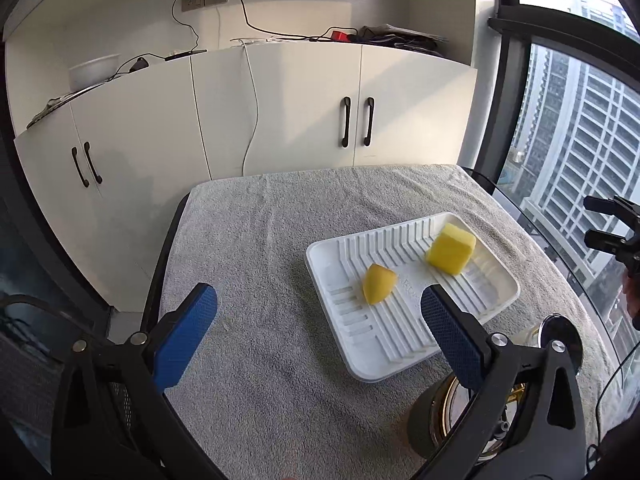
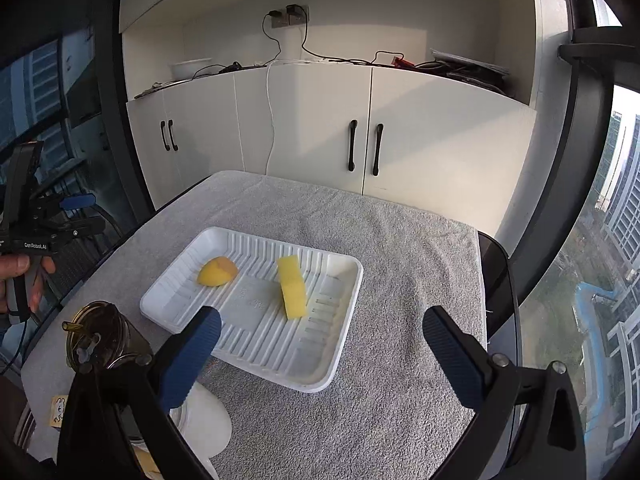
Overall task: Organize soft objects
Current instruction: 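Withdraw both tools from the tray back toward the remaining pile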
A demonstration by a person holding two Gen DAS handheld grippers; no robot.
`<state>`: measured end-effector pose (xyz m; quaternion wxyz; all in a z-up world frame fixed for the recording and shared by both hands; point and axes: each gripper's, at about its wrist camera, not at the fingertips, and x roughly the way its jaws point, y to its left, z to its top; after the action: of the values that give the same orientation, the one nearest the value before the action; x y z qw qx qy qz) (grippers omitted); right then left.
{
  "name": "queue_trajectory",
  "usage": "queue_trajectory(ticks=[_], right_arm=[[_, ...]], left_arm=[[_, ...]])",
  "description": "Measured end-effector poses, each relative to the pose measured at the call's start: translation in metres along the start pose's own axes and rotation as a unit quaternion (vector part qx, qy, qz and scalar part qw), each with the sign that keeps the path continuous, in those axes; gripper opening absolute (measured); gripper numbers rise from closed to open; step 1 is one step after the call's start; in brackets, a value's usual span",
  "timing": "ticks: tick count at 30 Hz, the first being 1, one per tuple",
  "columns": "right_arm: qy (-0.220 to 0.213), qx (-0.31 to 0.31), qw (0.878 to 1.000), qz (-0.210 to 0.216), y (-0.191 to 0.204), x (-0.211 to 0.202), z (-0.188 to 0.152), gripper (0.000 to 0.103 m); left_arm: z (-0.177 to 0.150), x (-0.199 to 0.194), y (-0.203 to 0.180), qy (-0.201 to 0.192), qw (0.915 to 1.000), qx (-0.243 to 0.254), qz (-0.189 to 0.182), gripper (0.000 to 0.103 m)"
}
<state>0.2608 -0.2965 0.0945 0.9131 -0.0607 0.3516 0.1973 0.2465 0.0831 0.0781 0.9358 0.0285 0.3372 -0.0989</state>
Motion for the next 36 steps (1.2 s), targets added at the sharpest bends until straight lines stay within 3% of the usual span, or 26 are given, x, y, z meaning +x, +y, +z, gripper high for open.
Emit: queue_trajectory(ticks=[7, 15, 26, 36], right_arm=[[-0.025, 0.014, 1.000, -0.005, 0.014, -0.056, -0.021, 0.103], [-0.038, 0.021, 0.999, 0.008, 0.046, -0.103, -0.065, 0.103], [-0.027, 0.035, 0.999, 0.025, 0.095, -0.136, -0.133, 0.103], [0.014, 0.048, 0.997, 0.053, 0.145, -0.127, -0.201, 0.103]], left_arm=[[-0.029, -0.052, -0.006, -0.021, 0.9997, -0.001, -0.008, 0.103], [-0.091, -0.090, -0.011, -0.004, 0.9994, -0.010, -0.033, 0.103], [-0.166, -0.130, -0.027, 0.014, 0.9987, -0.009, -0.048, 0.103], [-0.231, -0.128, -0.052, 0.058, 0.9961, 0.001, -0.067, 0.103]])
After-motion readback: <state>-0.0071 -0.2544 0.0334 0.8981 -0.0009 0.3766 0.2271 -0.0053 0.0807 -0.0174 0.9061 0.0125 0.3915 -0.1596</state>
